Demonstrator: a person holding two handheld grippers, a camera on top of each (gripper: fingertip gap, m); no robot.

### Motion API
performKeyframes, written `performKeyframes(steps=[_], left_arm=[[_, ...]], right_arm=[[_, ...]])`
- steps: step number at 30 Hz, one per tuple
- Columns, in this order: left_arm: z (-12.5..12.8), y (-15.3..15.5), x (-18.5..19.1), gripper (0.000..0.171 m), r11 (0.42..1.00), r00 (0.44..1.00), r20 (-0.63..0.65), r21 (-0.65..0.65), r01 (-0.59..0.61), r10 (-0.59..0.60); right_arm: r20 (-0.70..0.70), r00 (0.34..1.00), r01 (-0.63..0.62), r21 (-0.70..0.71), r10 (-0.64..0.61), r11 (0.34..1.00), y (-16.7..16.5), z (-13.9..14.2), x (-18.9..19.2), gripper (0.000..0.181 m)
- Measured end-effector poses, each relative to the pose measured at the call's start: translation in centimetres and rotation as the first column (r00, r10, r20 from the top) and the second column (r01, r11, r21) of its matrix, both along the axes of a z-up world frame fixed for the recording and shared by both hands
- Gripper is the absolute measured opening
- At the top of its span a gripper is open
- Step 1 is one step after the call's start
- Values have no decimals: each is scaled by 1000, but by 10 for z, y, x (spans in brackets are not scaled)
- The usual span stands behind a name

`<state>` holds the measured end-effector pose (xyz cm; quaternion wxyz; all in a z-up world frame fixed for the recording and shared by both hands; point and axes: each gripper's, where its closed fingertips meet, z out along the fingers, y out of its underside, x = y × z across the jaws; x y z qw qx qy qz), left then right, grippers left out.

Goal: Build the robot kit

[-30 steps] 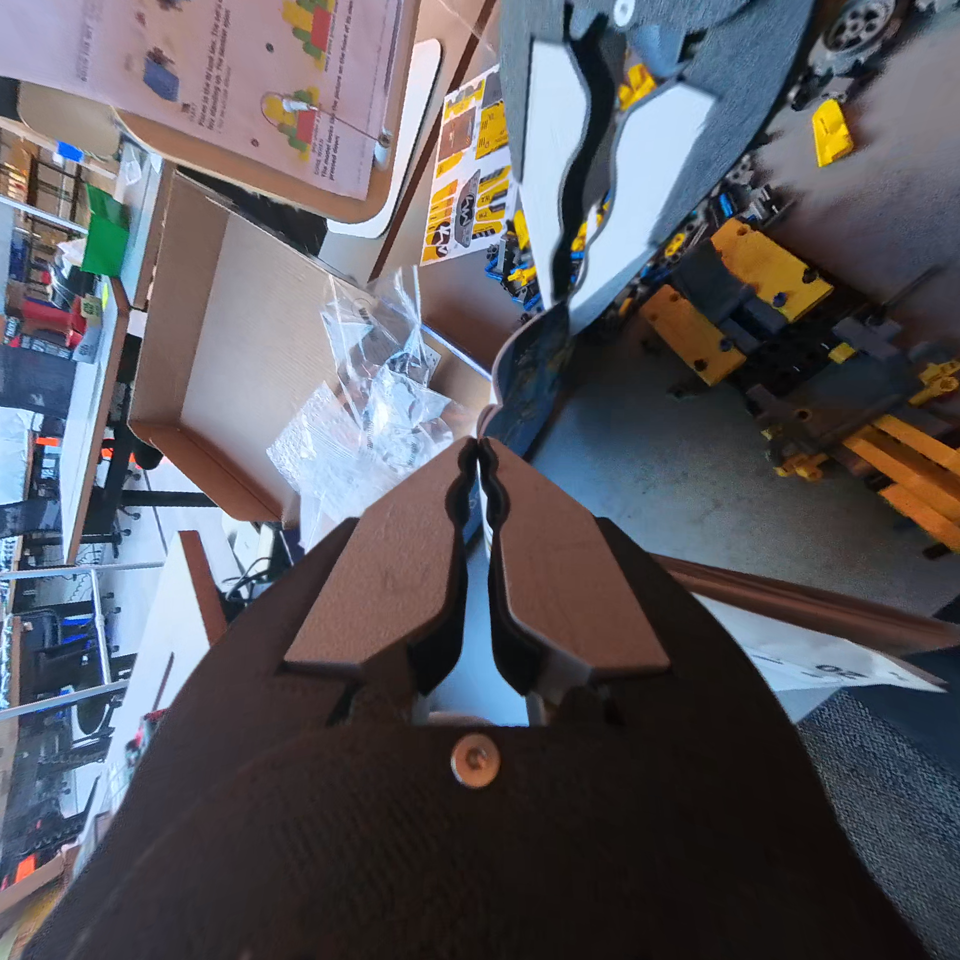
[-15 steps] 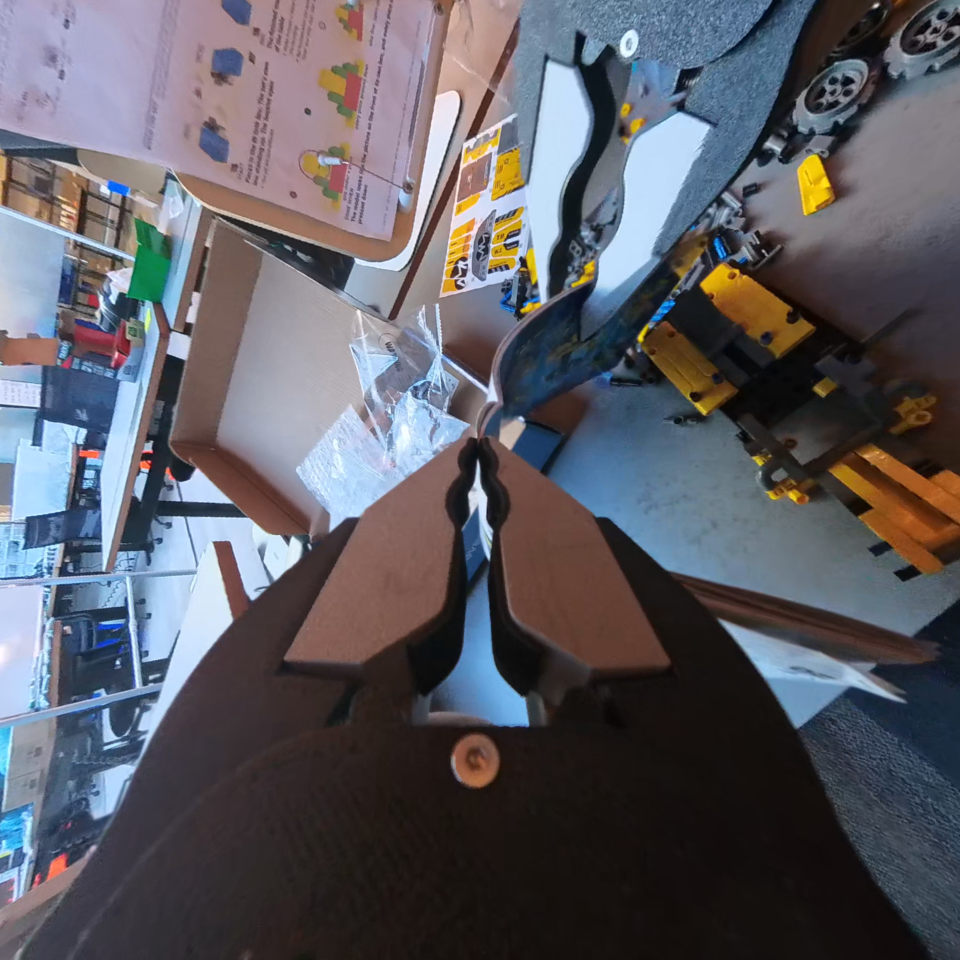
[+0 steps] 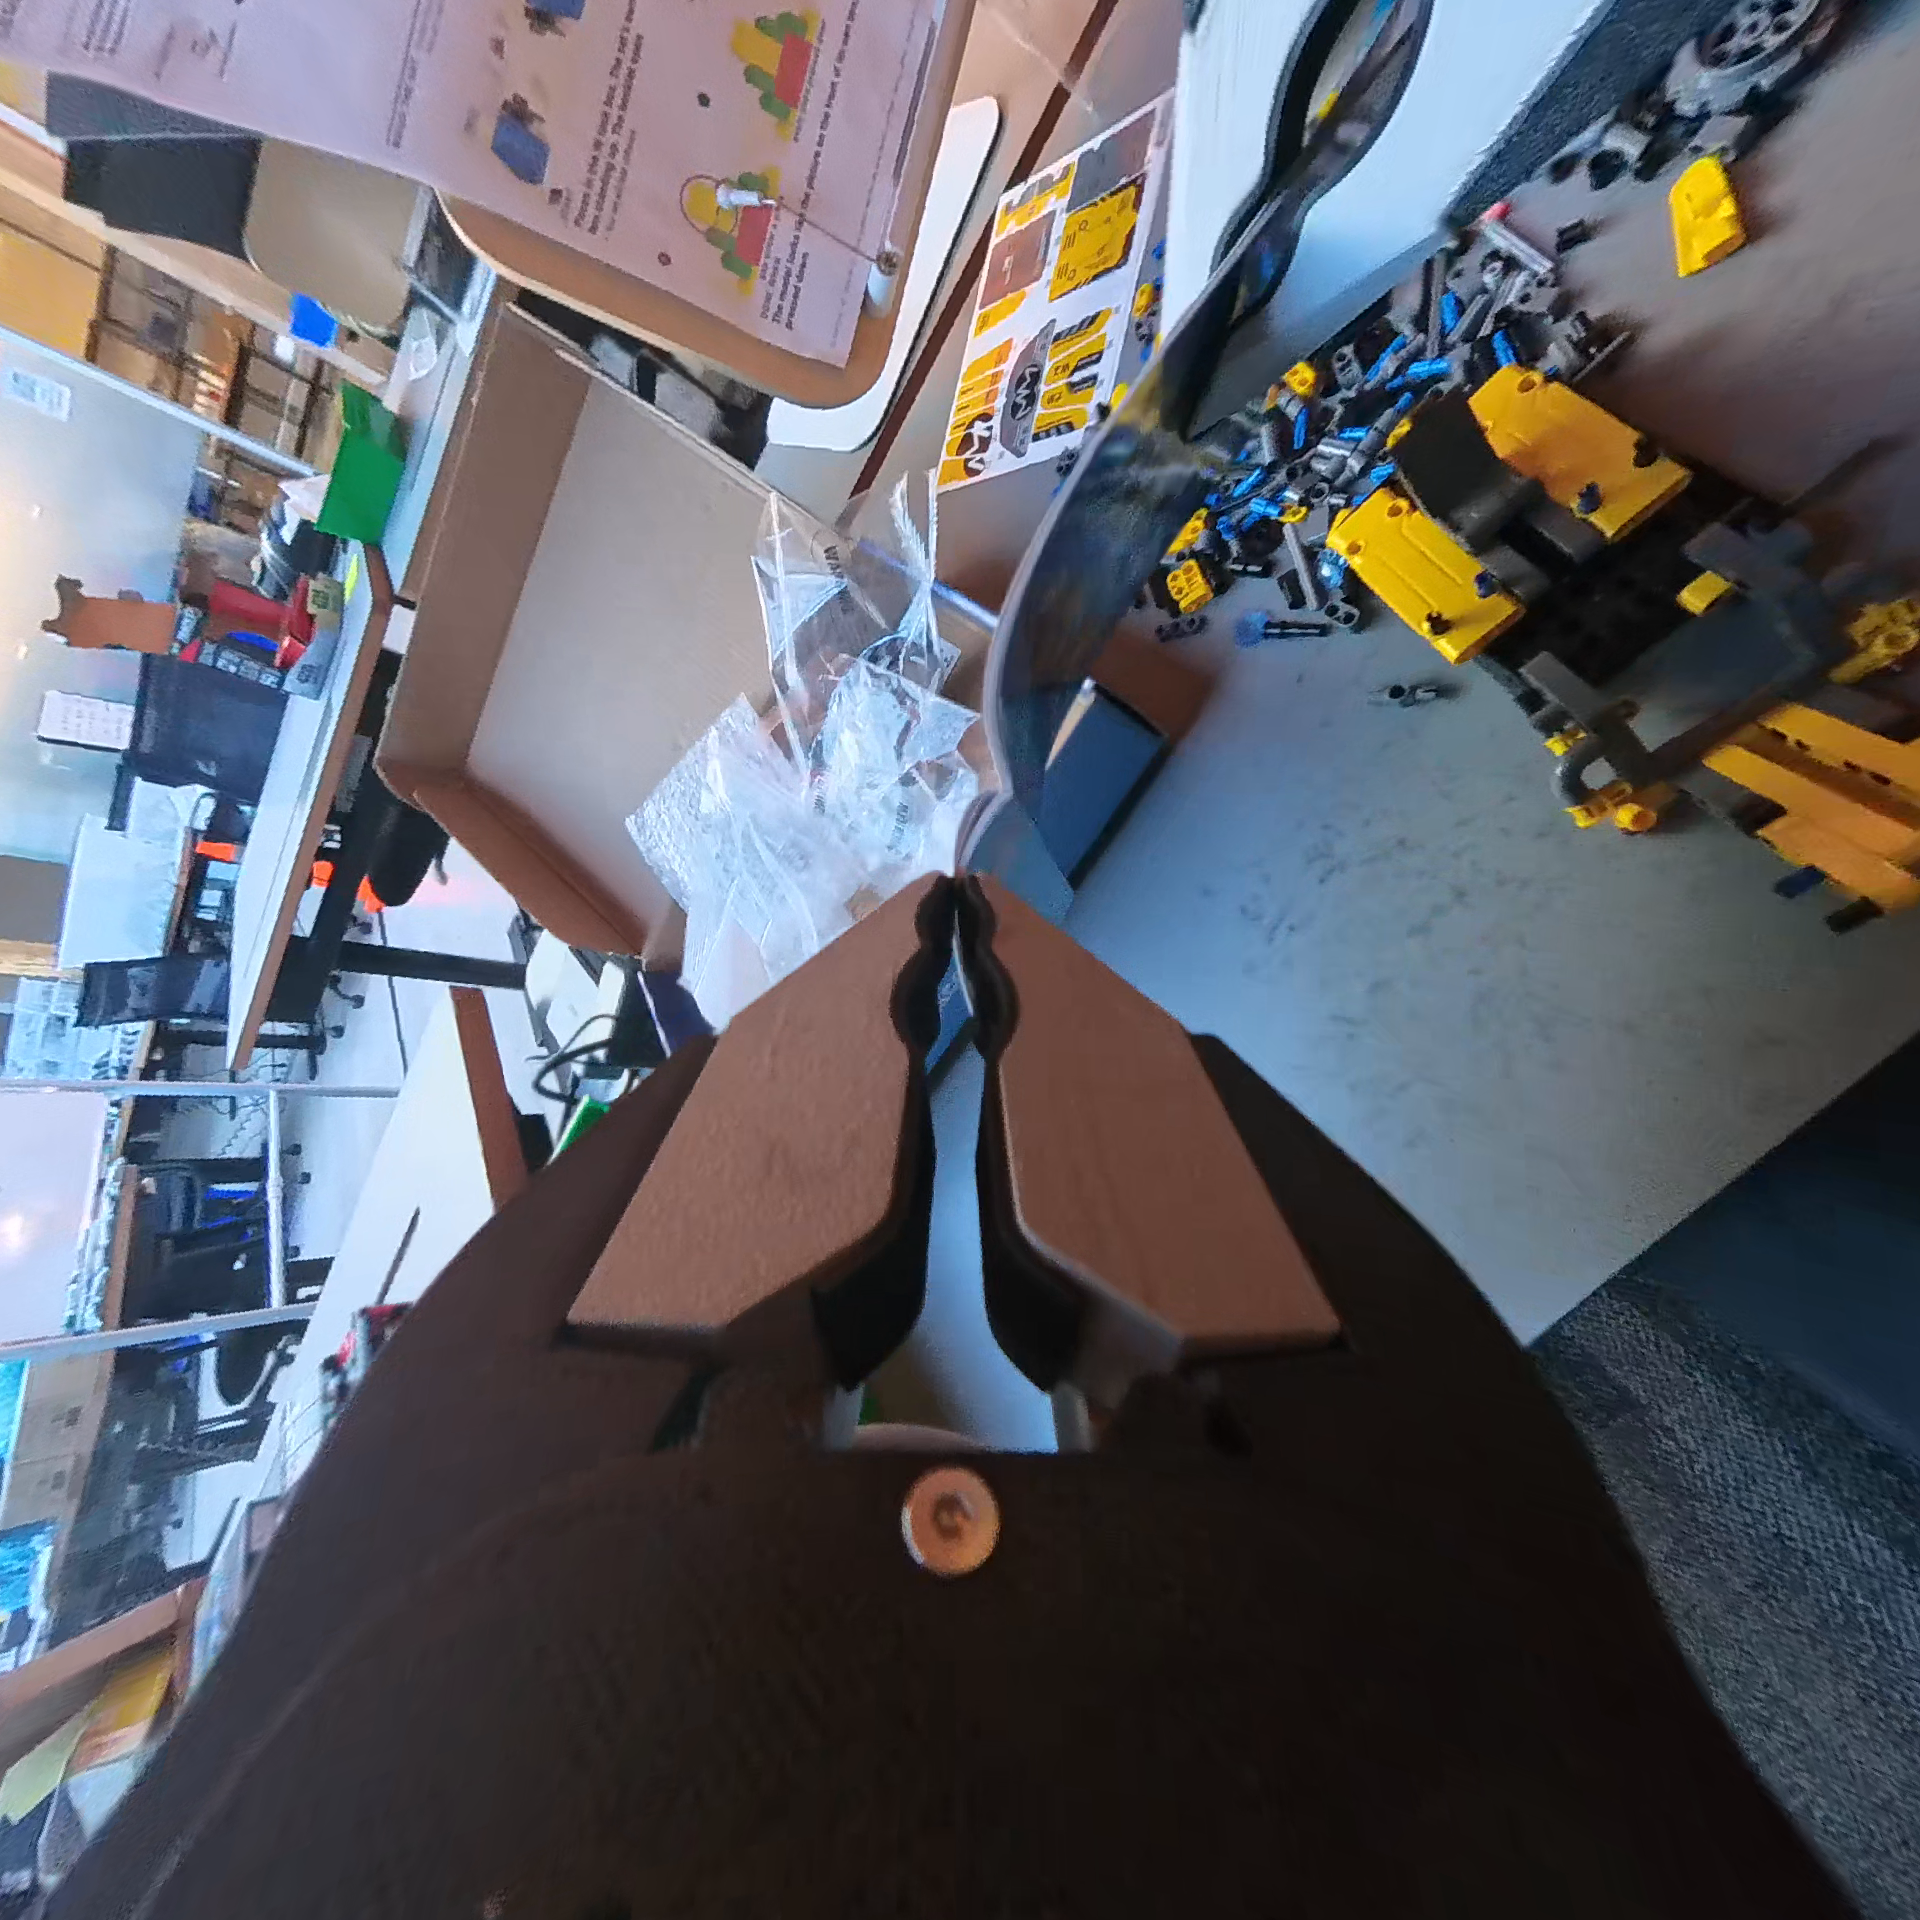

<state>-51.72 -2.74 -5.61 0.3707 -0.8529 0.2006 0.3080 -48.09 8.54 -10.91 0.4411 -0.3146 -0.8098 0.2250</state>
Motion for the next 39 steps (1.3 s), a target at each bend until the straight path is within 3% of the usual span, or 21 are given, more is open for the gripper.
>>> performKeyframes(steps=[5, 9, 15, 19, 23, 26, 29, 32, 35, 39], left_arm=[[17, -3, -6, 0, 1000, 995, -97, 8, -4, 5], [24, -24, -19, 0, 1000, 982, -190, -21, -4, 0], [1, -74, -61, 0, 997, 975, -220, -76, 6, -23], [-30, -98, -76, 0, 991, 958, -272, -125, 56, -89], [-88, -119, -83, 0, 967, 970, -191, -233, 104, -151], [-95, -120, -75, 0, 974, 982, -86, -170, 150, -166], [-115, -122, -68, 0, 953, 972, -96, -238, 186, -214], [-149, -128, -51, 0, 902, 961, -76, -370, 221, -267], [-176, -132, -43, 0, 877, 972, -9, -433, 208, -235], [-179, -124, -33, 50, 936, 974, 187, -301, 182, -129]], right_arm=[[-29, 1000, -12, -51, 10, 999, -16, 6, -8, 2], [-76, 995, -74, -39, 71, 996, -45, 8, -14, 2], [-93, 981, -168, 35, 171, 985, -92, 2, -41, 1], [-20, 952, -305, 51, 306, 951, -123, -28, -50, 2], [173, 925, -316, -144, 338, 938, -137, -76, -48, 3], [274, 895, -283, -256, 351, 924, -139, -96, -42, 26], [343, 868, -263, -294, 358, 919, -136, -108, -32, 38], [396, 856, -251, -243, 332, 937, -126, -119, -26, 41], [372, 872, -228, -269, 319, 936, -115, -105, -20, 46], [233, 935, -171, -365, 267, 915, -88, -55, 2, 53]])
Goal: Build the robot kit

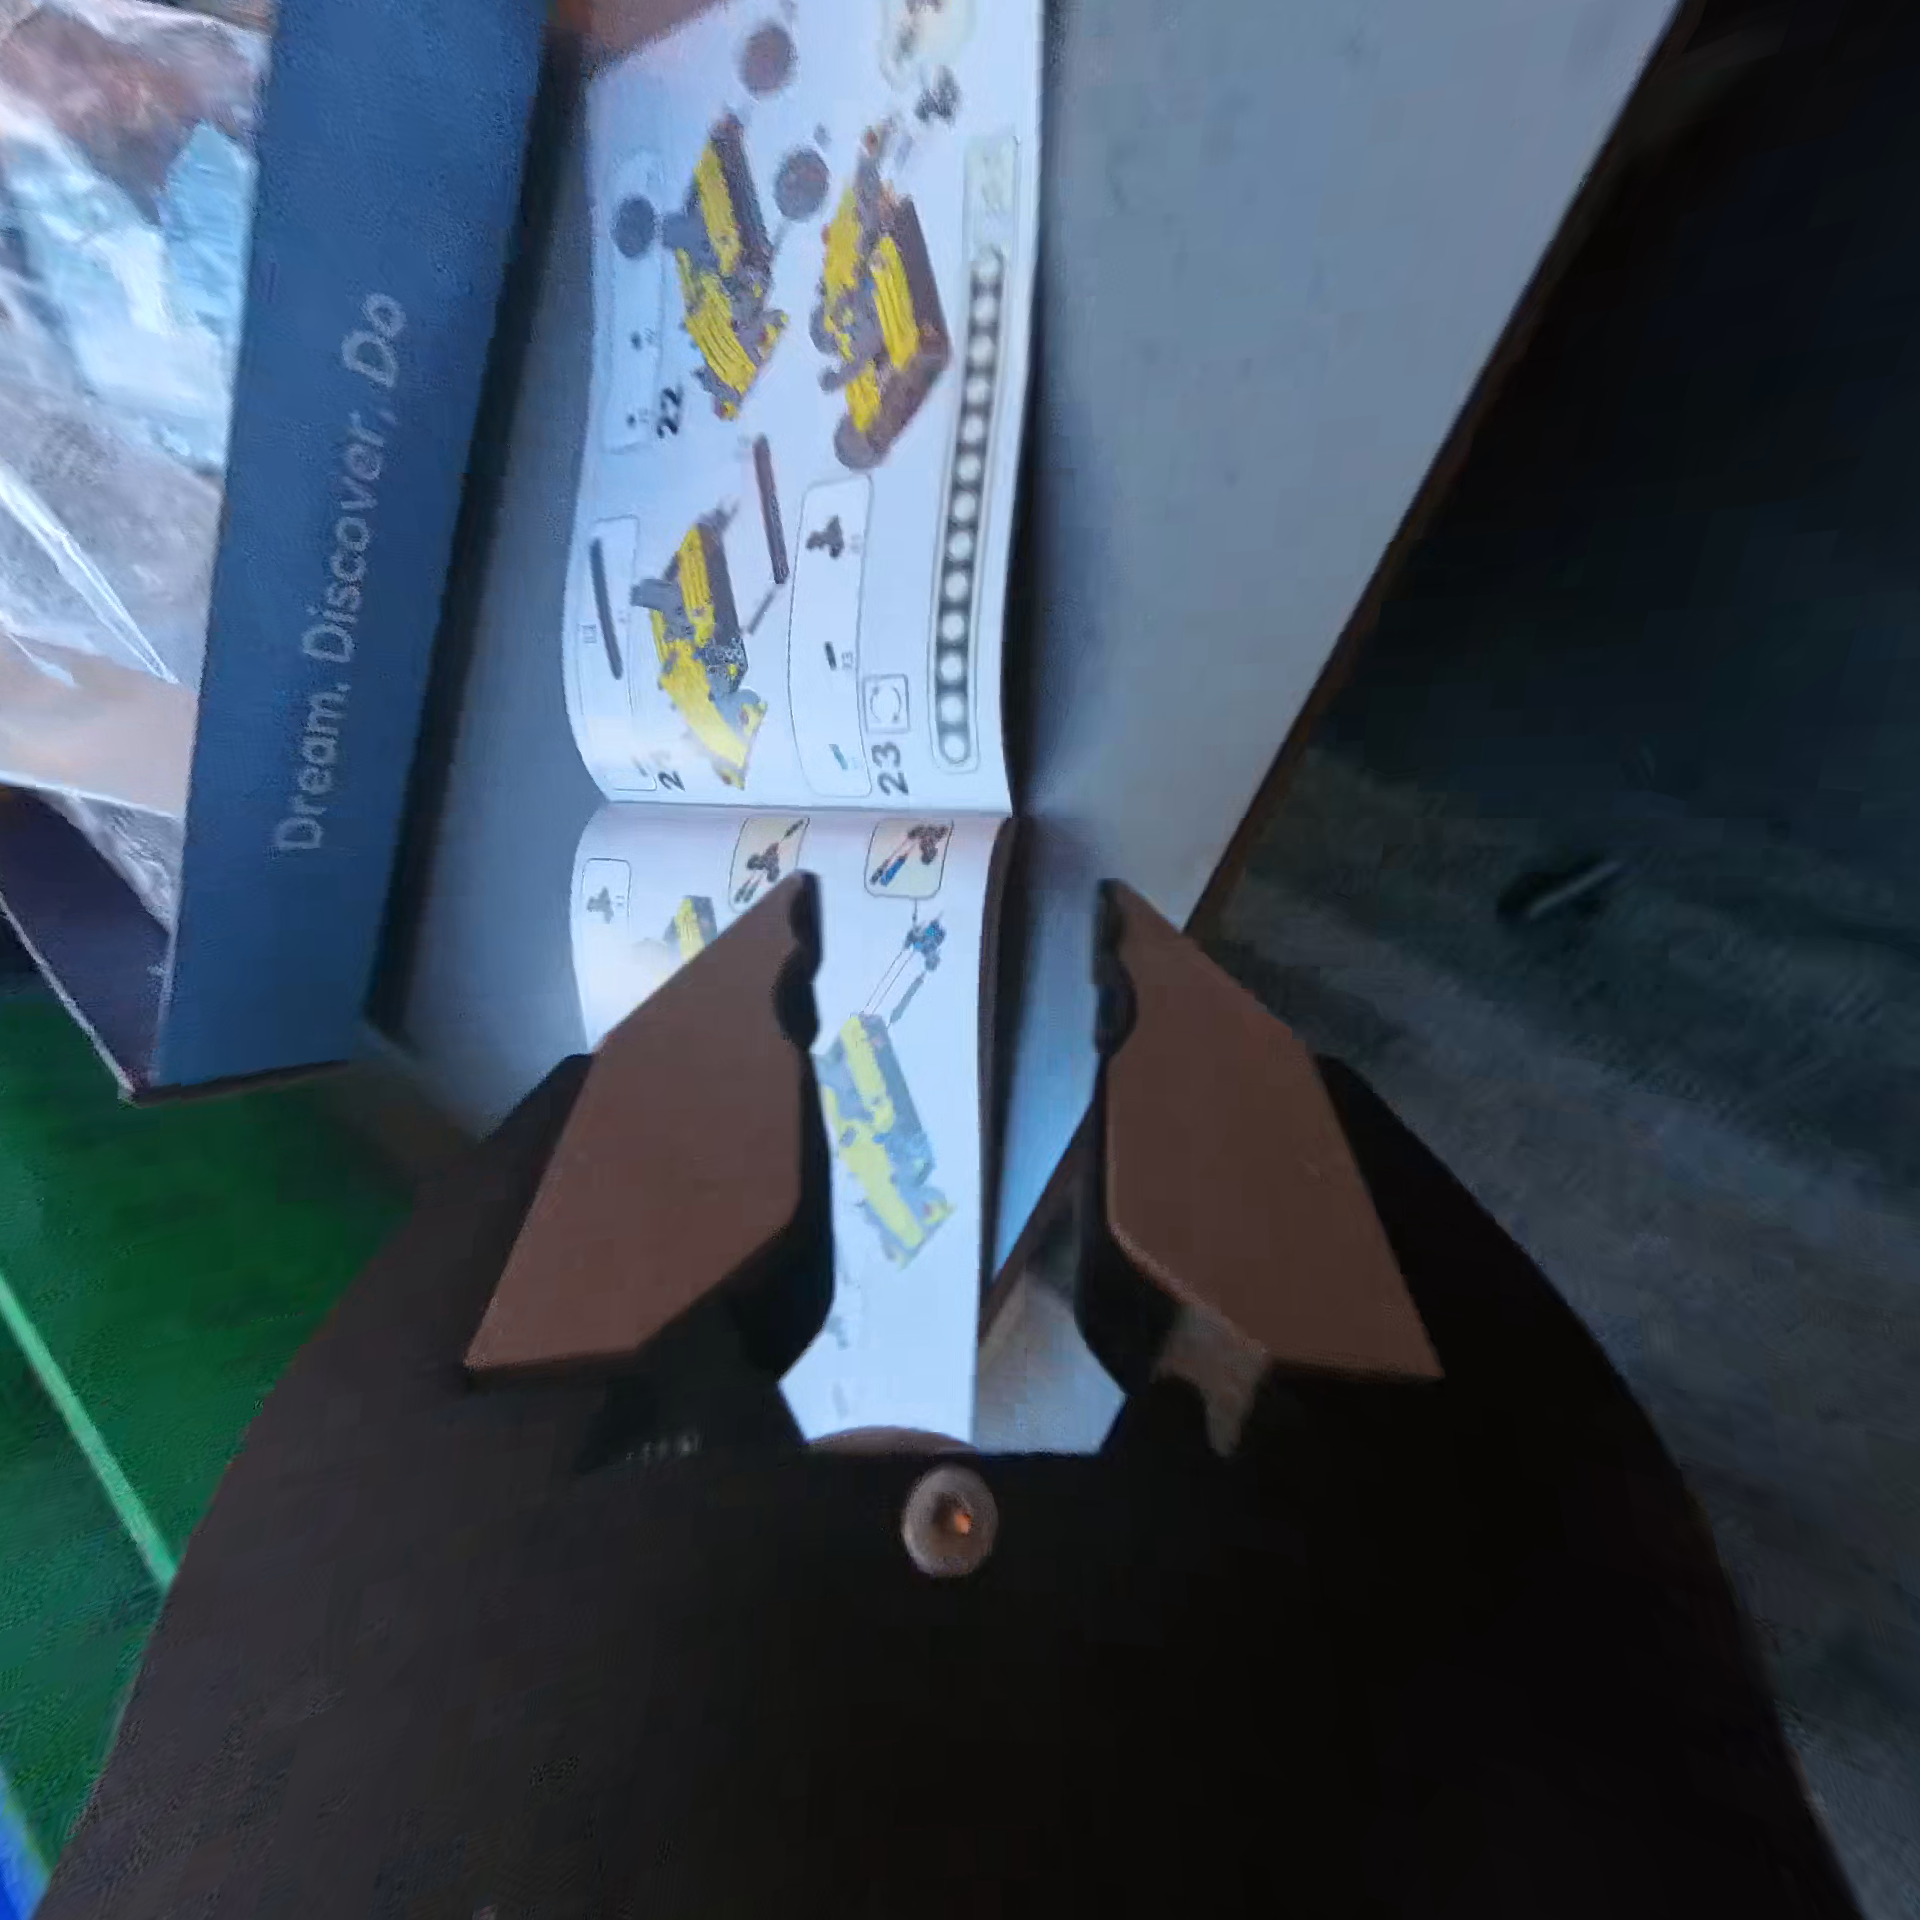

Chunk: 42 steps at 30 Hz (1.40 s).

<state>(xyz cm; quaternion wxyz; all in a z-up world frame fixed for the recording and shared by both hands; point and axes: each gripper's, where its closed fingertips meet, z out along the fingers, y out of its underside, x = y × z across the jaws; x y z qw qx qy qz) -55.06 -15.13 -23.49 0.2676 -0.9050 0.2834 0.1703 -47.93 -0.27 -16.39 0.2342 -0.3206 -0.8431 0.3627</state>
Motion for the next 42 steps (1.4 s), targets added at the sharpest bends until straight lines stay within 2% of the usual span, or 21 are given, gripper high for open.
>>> performKeyframes(steps=[3, 7, 9, 14, 15, 17, 19, 20, 24, 27, 30, 32, 36, 39, 42], left_arm=[[18, 10, 10, 63, 984, 991, 128, 164, -69, 48], [37, 31, 36, 78, 931, 970, 232, 334, -149, 72], [37, 41, 54, 76, 916, 961, 267, 366, -165, 66], [26, 58, 87, 87, 930, 940, 335, 317, -184, 72], [24, 60, 93, 88, 933, 915, 392, 288, -216, 91], [21, 61, 102, 90, 923, 824, 546, 221, -316, 151], [23, 62, 113, 87, 902, 711, 689, 210, -377, 137], [23, 63, 114, 84, 894, 681, 720, 210, -397, 133], [16, 68, 120, 89, 890, 650, 744, 180, -420, 156], [19, 79, 139, 93, 903, 613, 780, 163, -398, 129], [20, 94, 150, 101, 901, 629, 767, 176, -395, 126], [19, 106, 160, 99, 899, 617, 779, 183, -398, 115], [8, 121, 170, 90, 903, 629, 770, 194, -383, 101], [9, 128, 176, 91, 902, 623, 778, 207, -380, 83], [-2, 129, 177, 96, 906, 688, 717, 210, -366, 112]], right_arm=[[-85, 991, 94, -63, -99, 994, 27, 27, 31, 58], [-156, 968, 173, -140, -194, 975, 48, 38, 86, 62], [-158, 959, 207, -184, -237, 961, 54, 32, 109, 62], [-100, 942, 297, -204, -322, 933, 70, -7, 139, 63], [-88, 941, 302, -213, -326, 929, 71, -12, 143, 65], [-84, 938, 311, -225, -337, 923, 72, -20, 151, 65], [-76, 931, 330, -231, -356, 915, 74, -30, 156, 64], [-51, 936, 328, -238, -349, 914, 72, -36, 157, 62], [20, 935, 351, -167, -353, 921, 76, -59, 151, 59], [16, 933, 357, -154, -359, 921, 92, -51, 136, 60], [9, 915, 402, -116, -404, 908, 127, -44, 116, 64], [49, 915, 403, -161, -401, 901, 139, -42, 102, 60], [184, 940, 320, -183, -287, 930, 134, -54, 73, 66], [303, 934, 263, -216, -192, 940, 121, -68, 57, 70], [359, 918, 251, -193, -170, 949, 117, -77, 47, 61]])
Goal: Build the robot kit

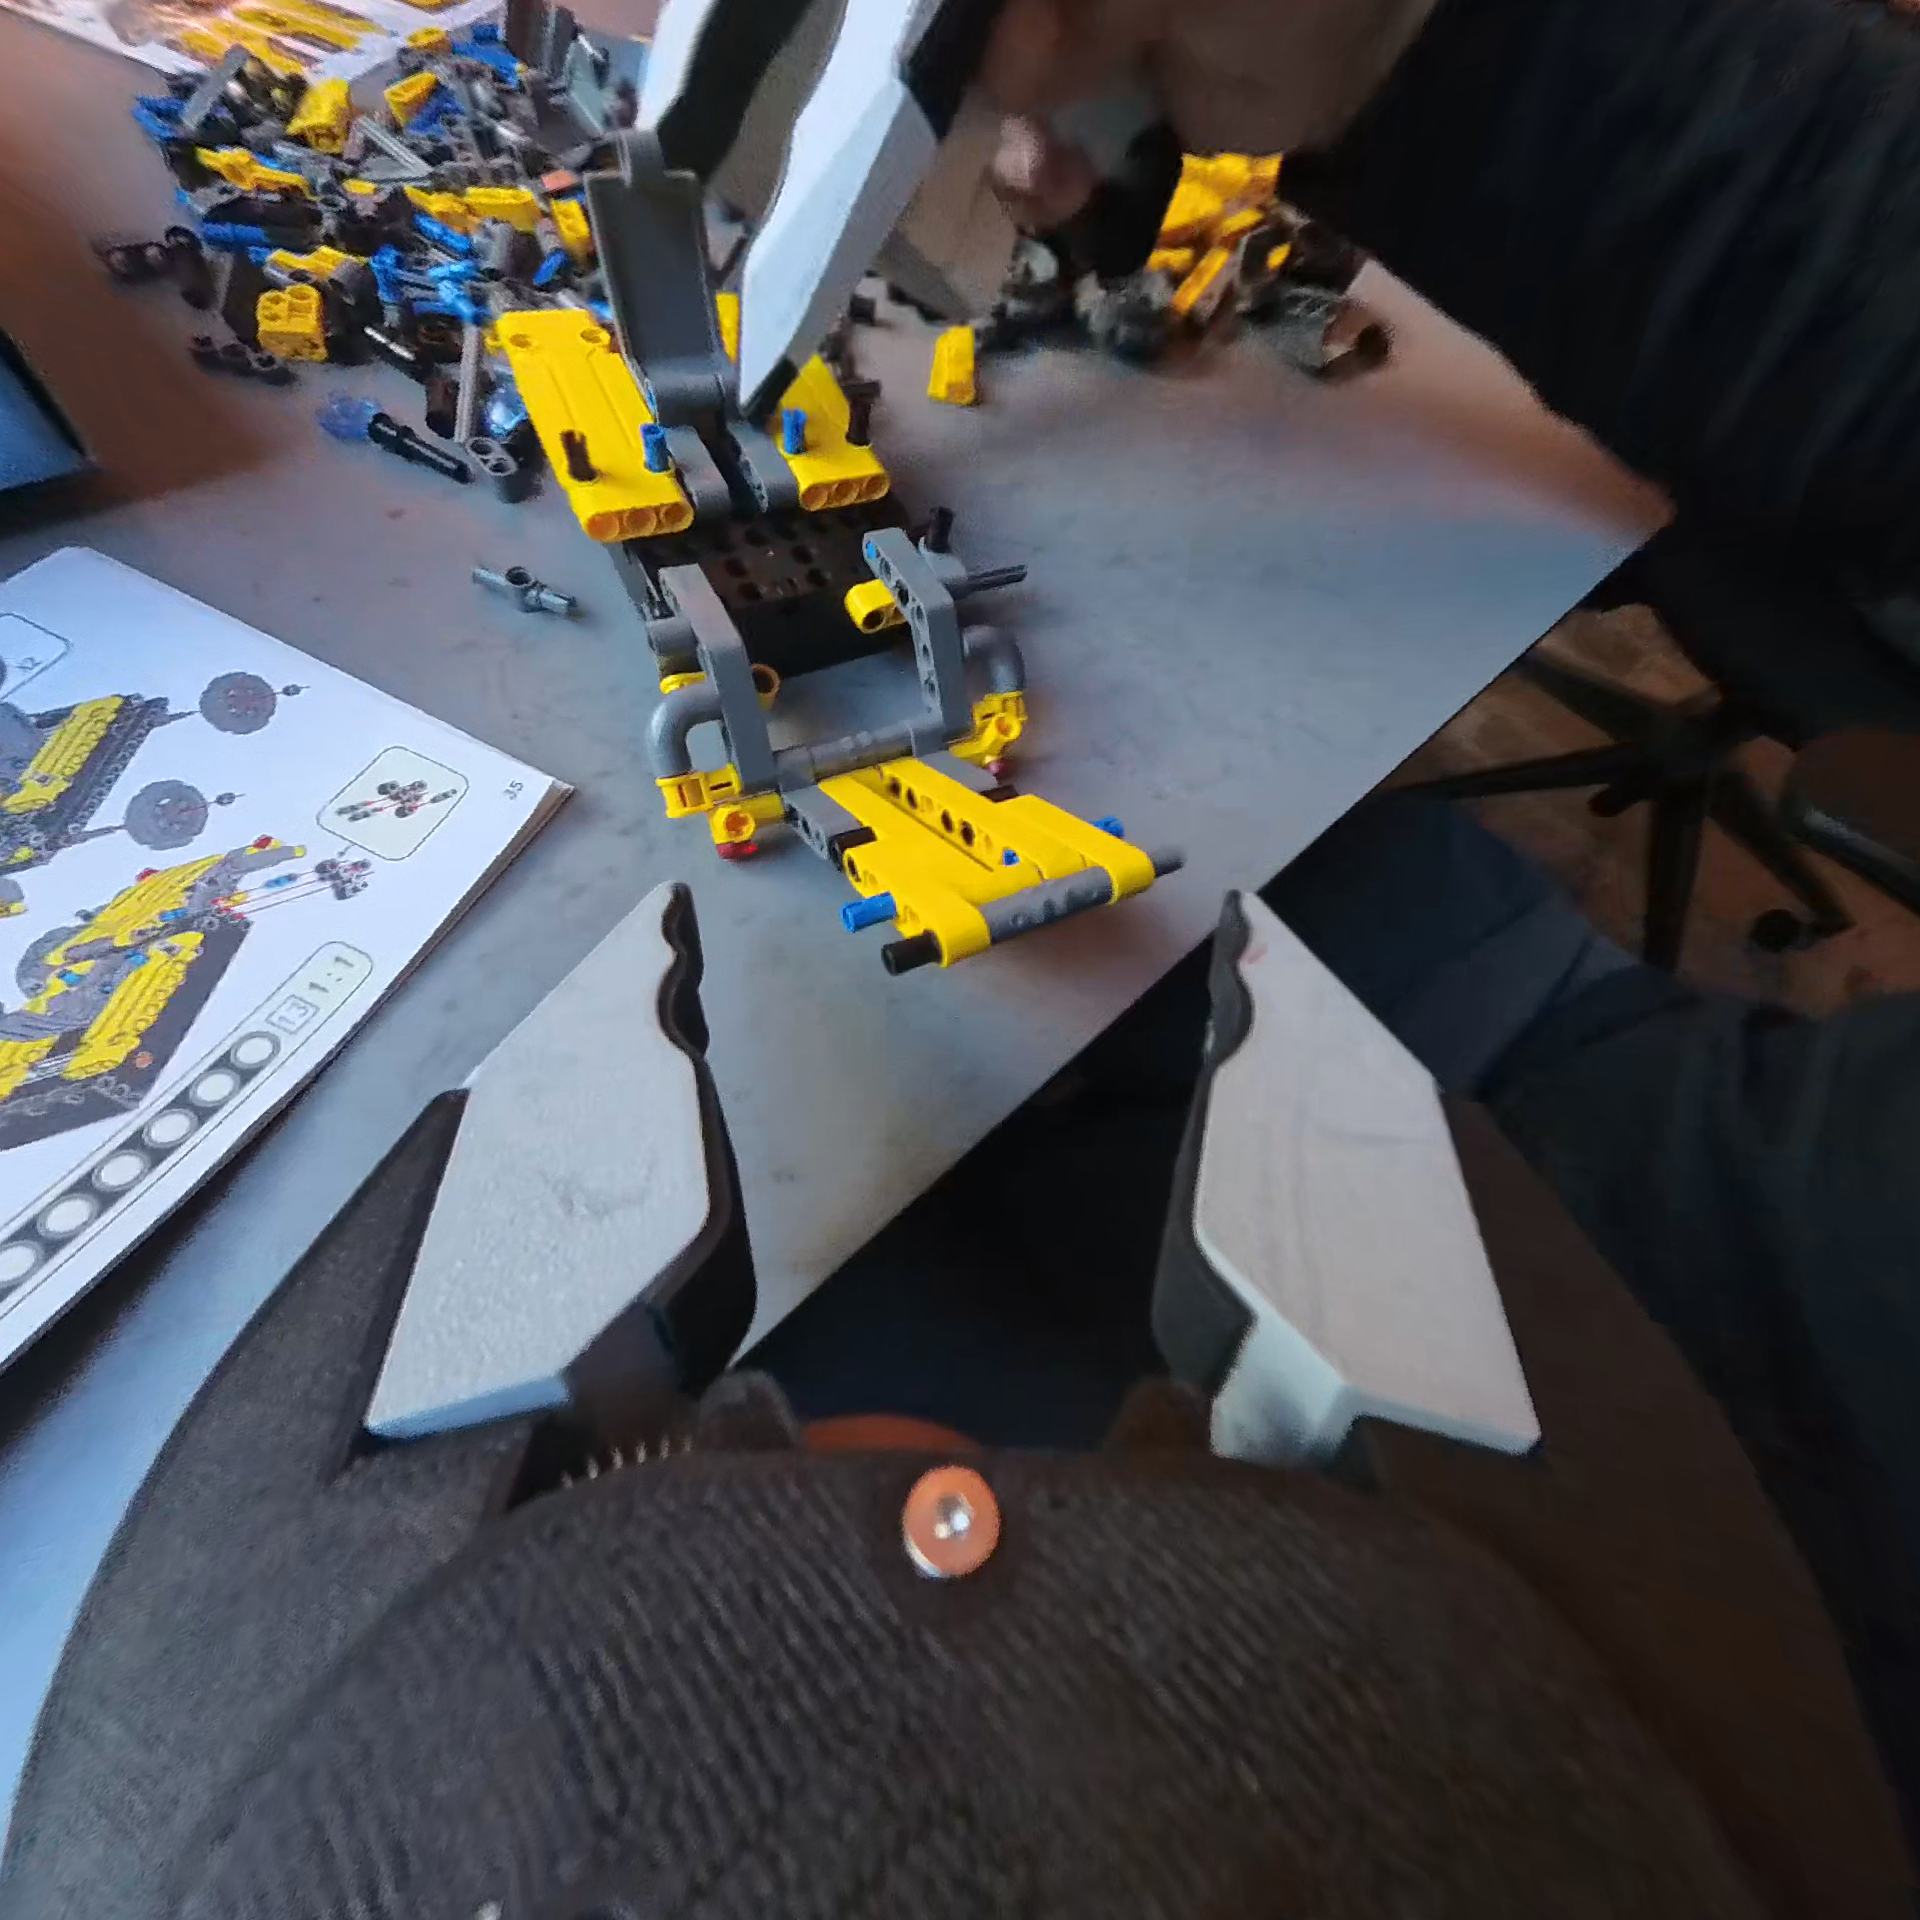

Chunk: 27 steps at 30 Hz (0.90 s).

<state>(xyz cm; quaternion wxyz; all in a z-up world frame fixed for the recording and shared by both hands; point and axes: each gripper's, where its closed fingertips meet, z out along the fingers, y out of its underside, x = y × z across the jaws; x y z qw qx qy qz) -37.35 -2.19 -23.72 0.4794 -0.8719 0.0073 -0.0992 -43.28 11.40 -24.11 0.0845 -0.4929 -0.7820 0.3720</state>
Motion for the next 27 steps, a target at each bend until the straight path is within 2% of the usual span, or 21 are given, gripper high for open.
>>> performKeyframes(steps=[2, 4, 8, 10, 12, 17, 19, 21, 22, 25, 27], left_arm=[[-2, 3, -1, 87, 999, 999, -19, 21, -30, 30], [3, 7, 7, 65, 996, 999, 43, 85, -22, 18], [8, 1, 10, 64, 991, 998, 60, 136, 6, -15], [7, -4, 7, 64, 990, 999, 49, 139, 3, -10], [4, -9, 2, 64, 991, 999, 32, 134, -8, 4], [5, -17, -16, 61, 990, 999, 24, 136, -47, 44], [8, -19, -16, 61, 988, 998, 52, 153, -36, 29], [2, -20, -13, 67, 992, 998, 70, 126, -17, 8], [1, -20, -9, 68, 992, 998, 68, 122, -4, -5], [2, -15, -1, 72, 992, 999, 45, 126, 9, -15], [2, -14, 0, 67, 992, 1000, 17, 122, 8, -11]], right_arm=[[24, 1000, 11, 7, -11, 1000, -2, 0, -2, 61], [29, 999, 17, 39, -18, 999, -4, -1, 1, 63], [29, 999, 31, 104, -34, 994, -8, 2, 18, 62], [9, 1000, 21, 92, -22, 996, -17, 10, 31, 43], [1, 1000, 29, 59, -29, 998, -27, 14, 45, 50], [-24, 999, 33, 7, -33, 999, -39, 16, 84, 43], [-94, 991, 96, 34, -93, 995, -21, 24, 80, 49], [-118, 979, 174, 57, -167, 983, 1, 26, 68, 64], [-124, 977, 183, 65, -174, 981, 7, 24, 62, 65], [-112, 986, 136, 74, -127, 988, 2, 8, 45, 63], [-121, 988, 109, 86, -98, 990, -6, 1, 39, 63]])
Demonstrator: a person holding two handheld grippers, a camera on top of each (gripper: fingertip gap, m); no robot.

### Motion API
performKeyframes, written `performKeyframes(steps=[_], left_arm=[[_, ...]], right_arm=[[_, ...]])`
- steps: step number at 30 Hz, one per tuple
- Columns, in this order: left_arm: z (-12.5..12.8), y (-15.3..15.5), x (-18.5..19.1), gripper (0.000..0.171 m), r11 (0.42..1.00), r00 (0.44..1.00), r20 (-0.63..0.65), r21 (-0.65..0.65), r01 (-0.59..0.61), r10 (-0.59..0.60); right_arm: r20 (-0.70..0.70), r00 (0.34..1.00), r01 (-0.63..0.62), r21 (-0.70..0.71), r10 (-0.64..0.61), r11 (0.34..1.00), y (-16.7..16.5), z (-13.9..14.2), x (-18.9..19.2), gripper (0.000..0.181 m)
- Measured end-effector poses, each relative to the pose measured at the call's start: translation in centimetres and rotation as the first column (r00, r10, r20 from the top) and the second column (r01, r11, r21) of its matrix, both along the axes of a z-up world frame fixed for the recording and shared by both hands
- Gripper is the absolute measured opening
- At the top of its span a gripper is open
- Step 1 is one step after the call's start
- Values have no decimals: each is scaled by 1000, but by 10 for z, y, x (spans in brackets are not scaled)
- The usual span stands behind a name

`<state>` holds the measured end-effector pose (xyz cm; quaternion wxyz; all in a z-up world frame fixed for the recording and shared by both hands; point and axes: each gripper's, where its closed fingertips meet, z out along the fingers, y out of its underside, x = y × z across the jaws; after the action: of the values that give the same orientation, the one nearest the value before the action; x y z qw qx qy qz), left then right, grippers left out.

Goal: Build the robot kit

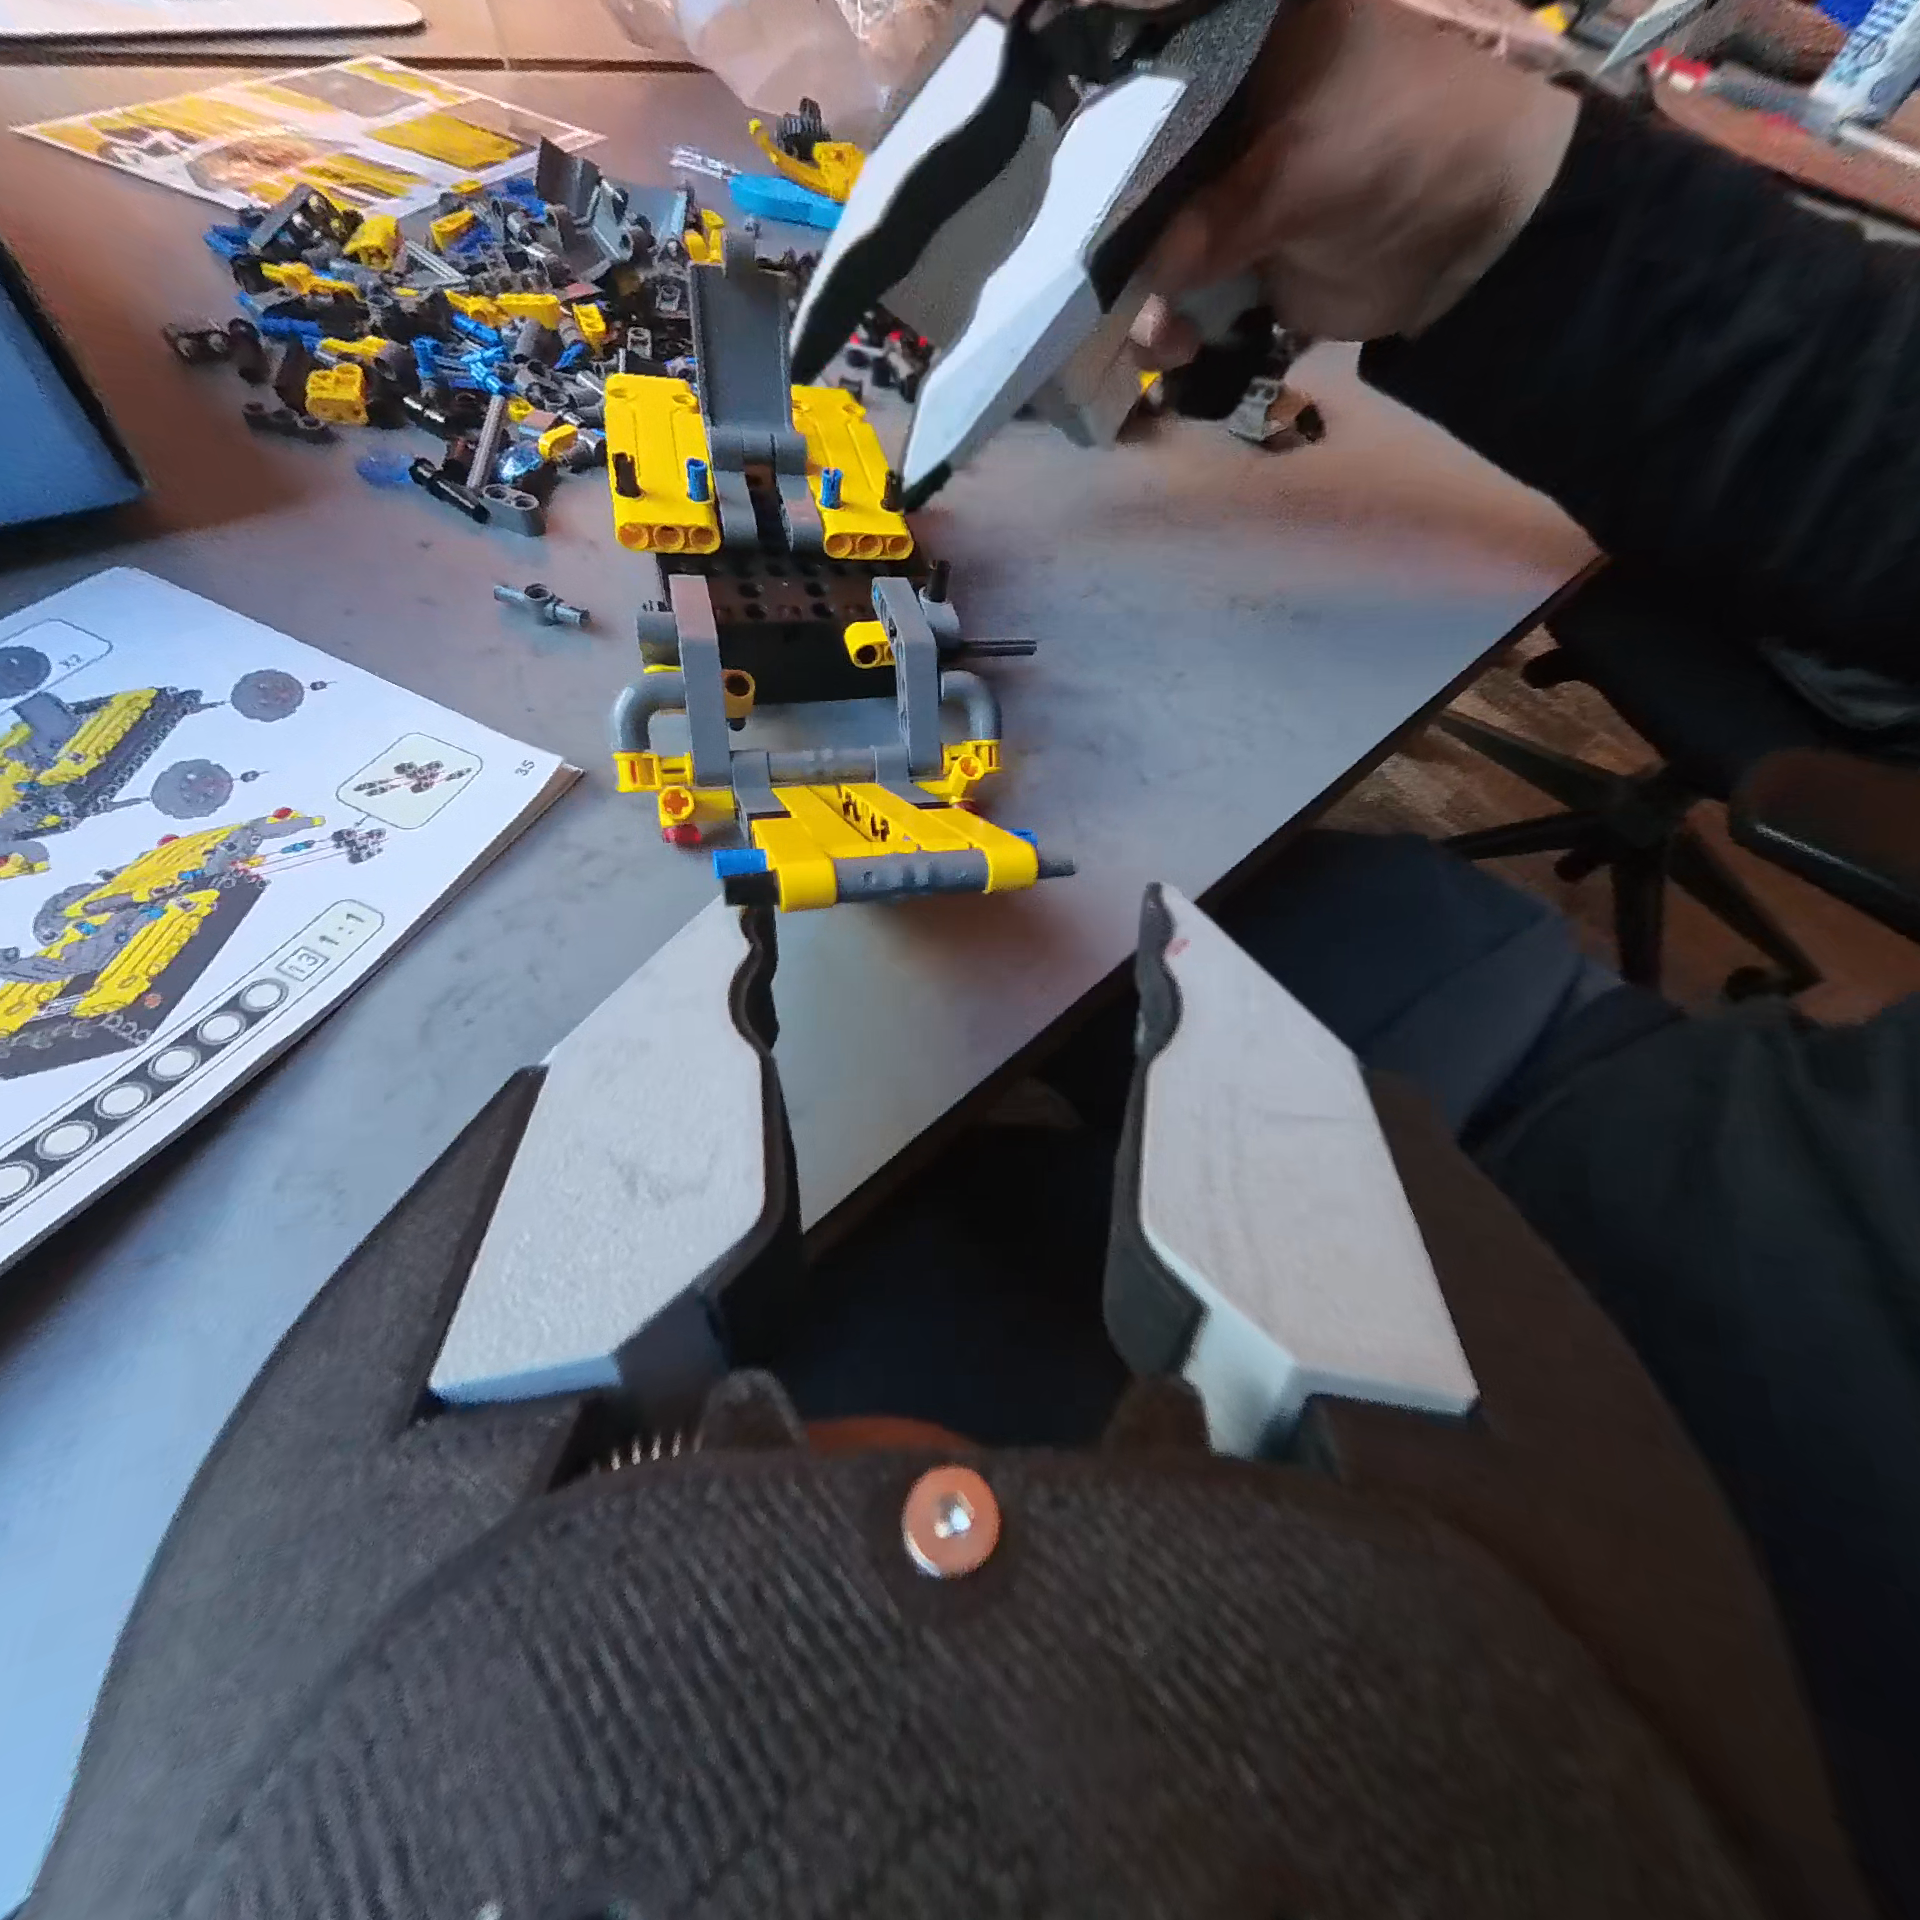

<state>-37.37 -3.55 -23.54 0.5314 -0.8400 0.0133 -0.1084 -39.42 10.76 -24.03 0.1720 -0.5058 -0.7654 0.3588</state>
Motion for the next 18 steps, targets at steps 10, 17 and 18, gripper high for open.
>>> performKeyframes(steps=[10, 17, 18], left_arm=[[-4, -5, -10, 65, 1000, 1000, -4, -22, 0, 0], [-4, 13, 8, 68, 993, 991, 99, -76, 93, -86], [-5, 18, 7, 67, 992, 992, 88, -90, 93, -86]], right_arm=[[-7, 1000, 1, 46, -1, 999, -33, -1, 50, 60], [-90, 990, 110, -28, -112, 994, -38, 1, 85, 55], [-105, 984, 141, -14, -142, 990, -34, 2, 87, 55]])
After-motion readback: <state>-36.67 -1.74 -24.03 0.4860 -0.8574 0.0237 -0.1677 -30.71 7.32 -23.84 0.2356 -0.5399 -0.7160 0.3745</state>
